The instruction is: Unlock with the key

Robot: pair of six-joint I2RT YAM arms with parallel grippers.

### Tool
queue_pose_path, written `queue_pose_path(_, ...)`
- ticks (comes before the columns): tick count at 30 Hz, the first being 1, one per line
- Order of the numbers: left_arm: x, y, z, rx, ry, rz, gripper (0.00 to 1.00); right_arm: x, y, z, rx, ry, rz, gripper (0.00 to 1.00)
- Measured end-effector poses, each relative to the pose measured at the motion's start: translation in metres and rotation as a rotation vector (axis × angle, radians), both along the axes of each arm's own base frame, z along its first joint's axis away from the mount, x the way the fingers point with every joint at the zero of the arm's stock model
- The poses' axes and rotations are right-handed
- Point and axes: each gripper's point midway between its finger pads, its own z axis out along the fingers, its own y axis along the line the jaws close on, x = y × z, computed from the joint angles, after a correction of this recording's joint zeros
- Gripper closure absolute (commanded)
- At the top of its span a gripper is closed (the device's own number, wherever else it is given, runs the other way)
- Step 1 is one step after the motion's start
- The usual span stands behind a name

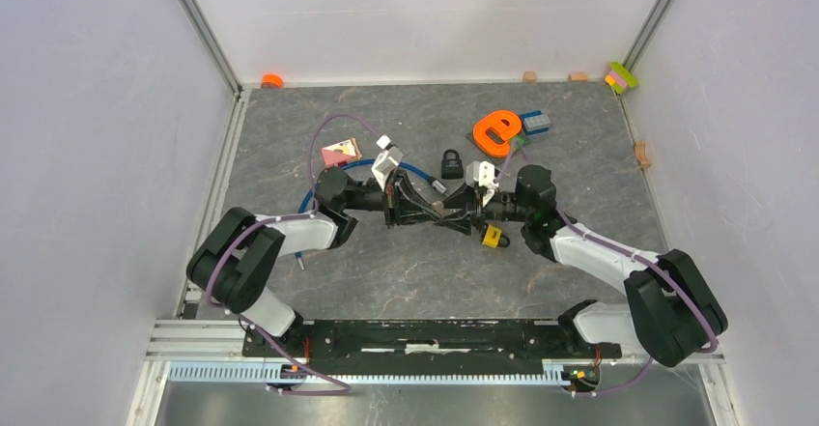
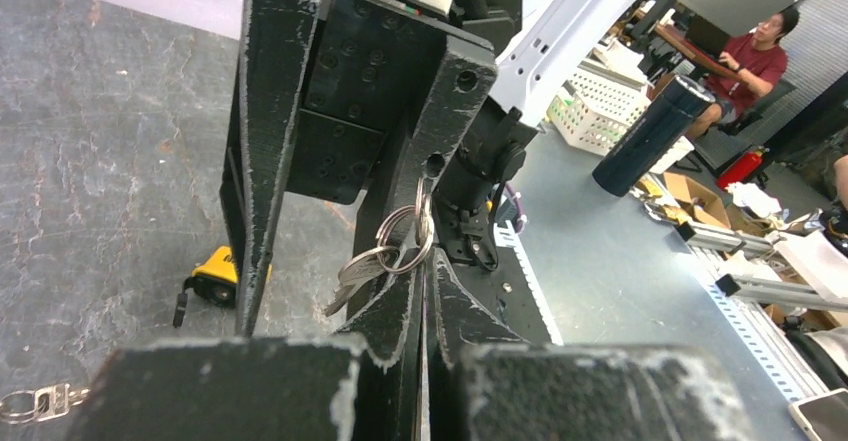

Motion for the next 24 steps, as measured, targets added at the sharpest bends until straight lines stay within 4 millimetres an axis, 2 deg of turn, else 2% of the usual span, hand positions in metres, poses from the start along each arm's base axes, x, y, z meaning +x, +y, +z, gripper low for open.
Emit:
queue_pose_path(8, -0.002, 0.002, 0.001, -0.005, 0.029, 0.008, 0.98, 0.004, 0.003, 0.009, 0.045, 0.03, -0.011, 0.5)
queue_pose_path(15, 0.001, 0.003, 0.007, -0.011, 0.016, 0.053, 0.98, 0.004, 0.007, 0.026, 0.113, 0.029, -0.002, 0.48)
queue_pose_path(24, 0.003, 0.002, 0.007, 0.003, -0.01, 0.089, 0.98, 0.004, 0.008, 0.031, 0.142, 0.039, -0.005, 0.66)
